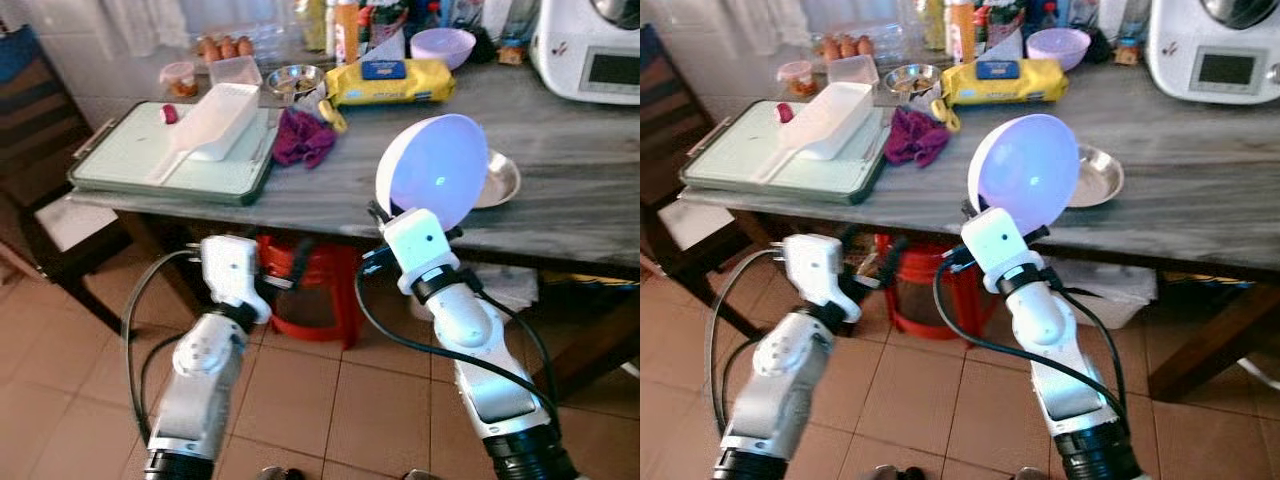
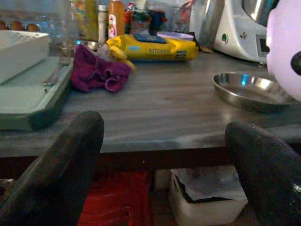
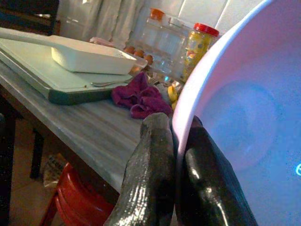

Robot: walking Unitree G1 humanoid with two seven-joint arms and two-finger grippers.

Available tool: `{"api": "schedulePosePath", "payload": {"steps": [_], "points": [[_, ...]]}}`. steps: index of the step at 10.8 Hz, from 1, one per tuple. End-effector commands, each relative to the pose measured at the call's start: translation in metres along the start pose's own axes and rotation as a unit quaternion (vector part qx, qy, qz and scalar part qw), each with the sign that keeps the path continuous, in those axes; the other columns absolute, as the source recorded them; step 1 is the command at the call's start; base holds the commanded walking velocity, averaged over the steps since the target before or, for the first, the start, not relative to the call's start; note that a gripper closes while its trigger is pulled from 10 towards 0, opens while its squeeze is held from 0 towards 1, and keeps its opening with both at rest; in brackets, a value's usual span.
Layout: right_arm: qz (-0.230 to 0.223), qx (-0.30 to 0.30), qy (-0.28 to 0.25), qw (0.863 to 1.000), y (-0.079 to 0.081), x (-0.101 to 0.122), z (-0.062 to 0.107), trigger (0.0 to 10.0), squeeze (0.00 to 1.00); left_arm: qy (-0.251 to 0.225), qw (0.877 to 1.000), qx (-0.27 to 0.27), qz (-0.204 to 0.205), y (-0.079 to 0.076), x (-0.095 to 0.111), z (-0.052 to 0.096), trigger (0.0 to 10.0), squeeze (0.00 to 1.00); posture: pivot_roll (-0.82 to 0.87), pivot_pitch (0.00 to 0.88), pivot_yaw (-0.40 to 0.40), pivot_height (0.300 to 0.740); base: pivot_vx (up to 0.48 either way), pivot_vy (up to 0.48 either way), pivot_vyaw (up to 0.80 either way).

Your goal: Setting the table

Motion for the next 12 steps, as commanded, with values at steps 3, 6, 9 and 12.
{"api": "schedulePosePath", "payload": {"steps": [3, 6, 9, 12], "points": [[0.002, -0.009, -0.010, 1.000, -0.0046, 0.0062, -0.0009, 10.0, 0.00, -0.013, 1.000, -0.014, -0.001, -0.0023, 0.0070, 0.0018, 10.0, 0.00, -0.14, 0.154, 0.107, 0.740, 0.000, 0.000, -0.68], [0.003, -0.007, -0.013, 1.000, -0.0031, 0.0077, -0.0018, 10.0, 0.00, -0.015, 1.000, -0.020, 0.001, -0.0046, 0.0074, 0.0010, 10.0, 0.00, -0.14, 0.151, 0.106, 0.740, 0.274, 0.000, 0.00], [0.006, -0.007, -0.016, 1.000, -0.0040, 0.0091, -0.0031, 10.0, 0.00, -0.015, 1.000, -0.024, 0.003, -0.0066, 0.0068, 0.0006, 10.0, 0.00, -0.14, 0.150, 0.105, 0.740, 0.298, 0.000, 0.00], [0.012, -0.007, -0.020, 1.000, -0.0062, 0.0114, -0.0039, 10.0, 0.00, -0.015, 1.000, -0.026, 0.004, -0.0077, 0.0065, -0.0001, 10.0, 0.00, -0.14, 0.150, 0.104, 0.740, 0.298, 0.000, 0.00]]}}
Point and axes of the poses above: a point about 5 cm out from each wrist's last joint towards the gripper, its own z axis pointing back from the gripper into the wrist, its own x axis along the axis of the wrist's last joint, y = z × x, the point moved 6 cm from there along -z, pointing out of the wrist towards the gripper
